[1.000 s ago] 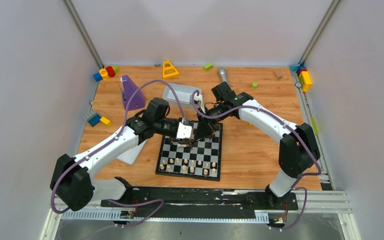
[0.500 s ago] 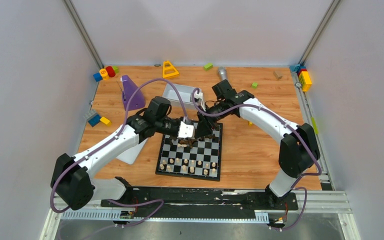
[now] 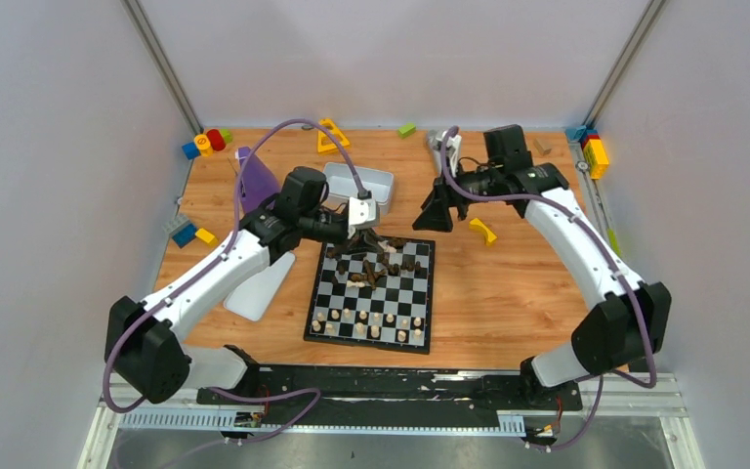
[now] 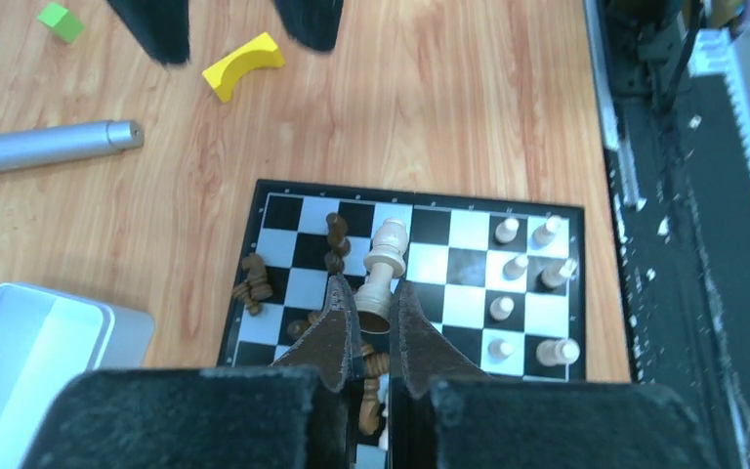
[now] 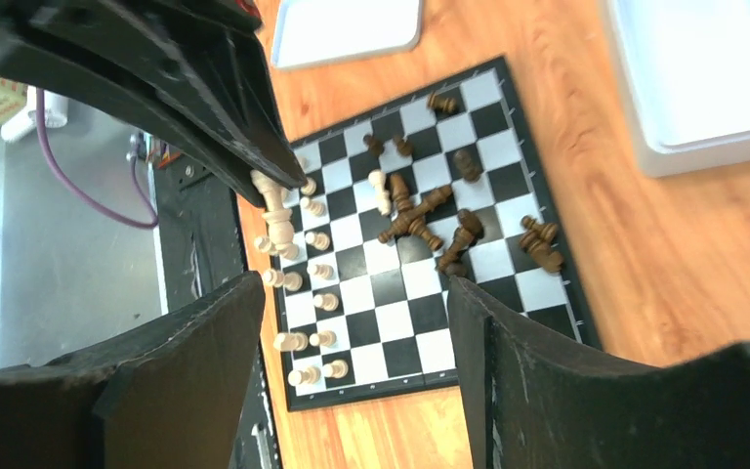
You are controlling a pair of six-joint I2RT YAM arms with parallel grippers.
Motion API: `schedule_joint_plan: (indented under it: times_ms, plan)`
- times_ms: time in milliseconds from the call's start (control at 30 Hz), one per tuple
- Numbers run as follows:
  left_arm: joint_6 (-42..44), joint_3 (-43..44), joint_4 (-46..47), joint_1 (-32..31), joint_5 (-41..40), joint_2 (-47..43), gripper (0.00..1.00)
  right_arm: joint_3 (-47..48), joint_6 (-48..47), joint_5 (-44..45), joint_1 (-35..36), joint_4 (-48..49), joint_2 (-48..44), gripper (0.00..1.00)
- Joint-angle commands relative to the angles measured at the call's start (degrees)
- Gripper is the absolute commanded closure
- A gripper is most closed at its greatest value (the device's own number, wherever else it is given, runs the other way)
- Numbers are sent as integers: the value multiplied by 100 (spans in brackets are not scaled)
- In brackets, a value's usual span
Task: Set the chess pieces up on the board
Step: Place the chess piece on the chessboard.
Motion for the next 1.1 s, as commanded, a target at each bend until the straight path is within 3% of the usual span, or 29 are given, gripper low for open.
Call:
schedule_joint_plan:
  times_ms: [0, 300, 500, 833, 1067]
  plan:
    - [-1680, 283, 868, 56, 613, 290, 100, -236, 592, -352, -194, 736, -588, 31]
    - [-3687, 82, 2483, 71, 970, 706, 100, -738, 1368, -636, -194, 1541, -646, 35]
    - [-4593, -157, 3540, 170, 1038, 809, 100, -1060, 1594, -920, -198, 1808, -604, 37]
    - [-4949, -358, 4173, 203, 1034, 922, 100, -1157, 1675, -1311, -194, 1935, -532, 59]
    - [-4993, -405, 4278, 199, 1008, 909, 100, -1195, 1661, -1332, -190, 1934, -422, 61]
